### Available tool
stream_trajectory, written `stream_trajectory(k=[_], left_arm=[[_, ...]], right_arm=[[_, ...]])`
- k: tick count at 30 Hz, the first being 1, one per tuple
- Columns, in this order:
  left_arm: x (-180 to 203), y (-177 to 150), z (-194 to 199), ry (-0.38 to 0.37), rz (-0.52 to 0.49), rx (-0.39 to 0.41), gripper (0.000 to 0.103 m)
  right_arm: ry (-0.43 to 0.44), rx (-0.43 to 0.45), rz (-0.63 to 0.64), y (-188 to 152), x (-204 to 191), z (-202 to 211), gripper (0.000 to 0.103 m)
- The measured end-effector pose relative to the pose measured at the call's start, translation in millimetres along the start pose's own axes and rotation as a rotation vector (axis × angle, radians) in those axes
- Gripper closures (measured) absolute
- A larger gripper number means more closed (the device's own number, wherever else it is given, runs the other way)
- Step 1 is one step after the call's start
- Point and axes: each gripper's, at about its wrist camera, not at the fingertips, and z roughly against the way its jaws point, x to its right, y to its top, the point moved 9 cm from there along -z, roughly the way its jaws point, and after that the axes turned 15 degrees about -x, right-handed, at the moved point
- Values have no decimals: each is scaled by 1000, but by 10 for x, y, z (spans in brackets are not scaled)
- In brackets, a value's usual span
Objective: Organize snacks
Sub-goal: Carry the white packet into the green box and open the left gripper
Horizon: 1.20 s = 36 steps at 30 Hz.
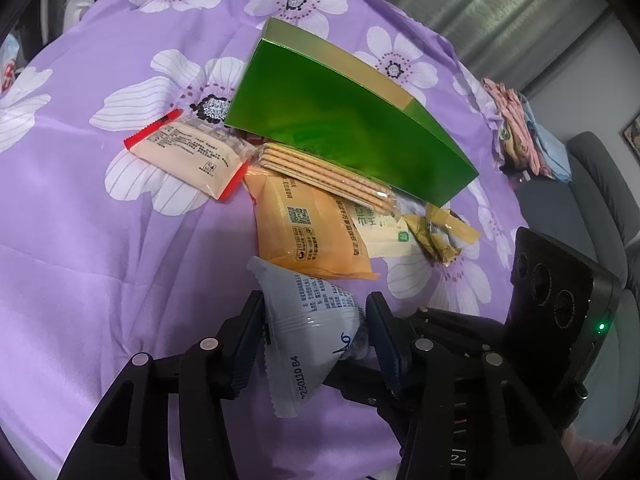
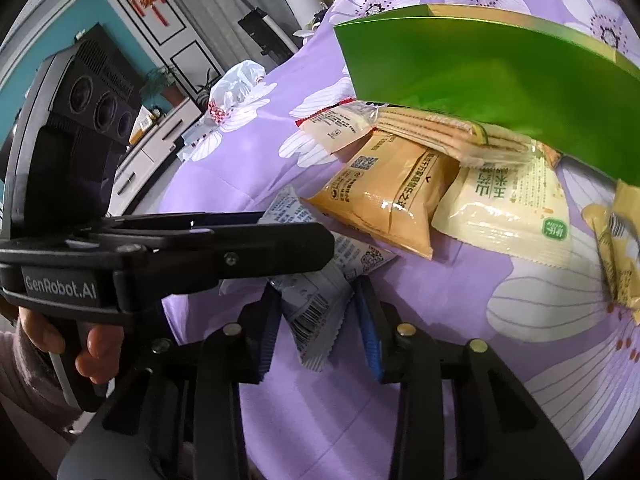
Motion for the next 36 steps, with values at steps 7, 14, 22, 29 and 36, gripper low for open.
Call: stream_trajectory(k=[7,14,22,29,36], left_arm=[[77,7,108,1,-16,23,52],[276,162,254,4,-69,58,52],[611,529,384,18,-156,105,52],[851,980,441,4,-204,138,52],[980,1419,395,-6,-218,150,52]], right_arm=[[31,34,-6,-27,-82,124,69],[6,100,7,63,-83,369,69],[-21,201,-7,327,86,738,69],[-66,280,-14,656,312,1053,69],[-104,319,-28,1000,595,1225,69]])
